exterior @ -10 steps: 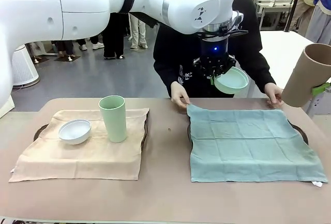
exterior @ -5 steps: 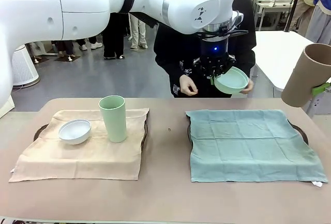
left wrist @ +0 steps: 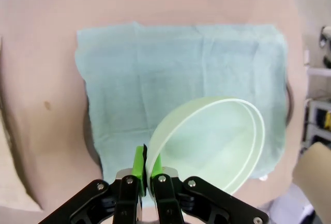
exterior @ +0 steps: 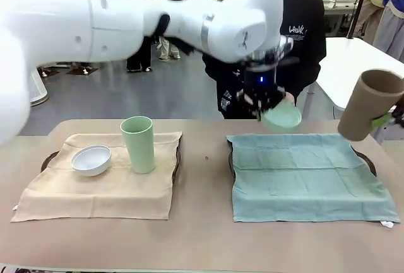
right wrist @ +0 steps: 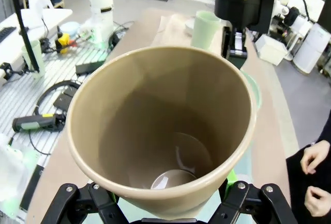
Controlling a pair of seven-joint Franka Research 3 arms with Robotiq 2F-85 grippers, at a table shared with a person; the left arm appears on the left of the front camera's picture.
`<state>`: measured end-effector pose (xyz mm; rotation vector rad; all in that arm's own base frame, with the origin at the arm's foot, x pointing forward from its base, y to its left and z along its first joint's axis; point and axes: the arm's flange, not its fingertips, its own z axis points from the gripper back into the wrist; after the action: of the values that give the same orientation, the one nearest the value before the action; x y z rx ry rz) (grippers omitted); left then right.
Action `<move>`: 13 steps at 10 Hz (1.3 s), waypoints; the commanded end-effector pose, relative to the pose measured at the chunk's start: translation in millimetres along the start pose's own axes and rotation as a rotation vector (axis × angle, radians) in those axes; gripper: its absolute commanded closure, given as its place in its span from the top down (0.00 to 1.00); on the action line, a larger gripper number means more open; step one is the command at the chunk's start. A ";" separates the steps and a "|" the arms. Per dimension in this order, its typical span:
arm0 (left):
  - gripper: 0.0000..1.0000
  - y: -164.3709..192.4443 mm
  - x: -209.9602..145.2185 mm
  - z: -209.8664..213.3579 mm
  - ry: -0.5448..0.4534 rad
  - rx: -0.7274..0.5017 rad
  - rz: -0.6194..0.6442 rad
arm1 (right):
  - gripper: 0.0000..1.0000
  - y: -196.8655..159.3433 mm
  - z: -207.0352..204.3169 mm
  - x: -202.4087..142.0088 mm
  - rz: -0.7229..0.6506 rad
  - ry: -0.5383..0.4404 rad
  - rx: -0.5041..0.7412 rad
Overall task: Set up a tray with a mat and arrange the tableware.
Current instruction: Place the Picnic Bowl and Reusable plastic cup back onto the Handle tray in front of the human's position.
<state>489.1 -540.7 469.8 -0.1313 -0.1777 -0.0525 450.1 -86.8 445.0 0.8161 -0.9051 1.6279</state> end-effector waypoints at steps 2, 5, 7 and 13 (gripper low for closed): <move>0.04 7.2 -2.7 -55.9 0.154 -0.060 0.007 | 0.85 -16.1 -49.2 -57.6 0.025 -0.020 0.066; 0.04 4.8 -7.5 -61.6 0.121 -0.012 0.008 | 0.85 -8.9 -40.4 -47.5 -0.002 0.005 0.046; 0.04 5.7 -7.6 -72.8 0.144 -0.022 0.013 | 0.85 -10.9 -51.6 -64.4 -0.005 -0.009 0.069; 0.04 20.7 -4.5 -111.0 0.160 -0.102 0.021 | 0.85 -25.6 -86.8 -83.6 0.057 -0.070 0.128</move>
<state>508.9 -542.3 358.1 -0.1751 -0.0194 -0.0336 479.6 -45.6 333.8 0.9409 -0.8590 1.7280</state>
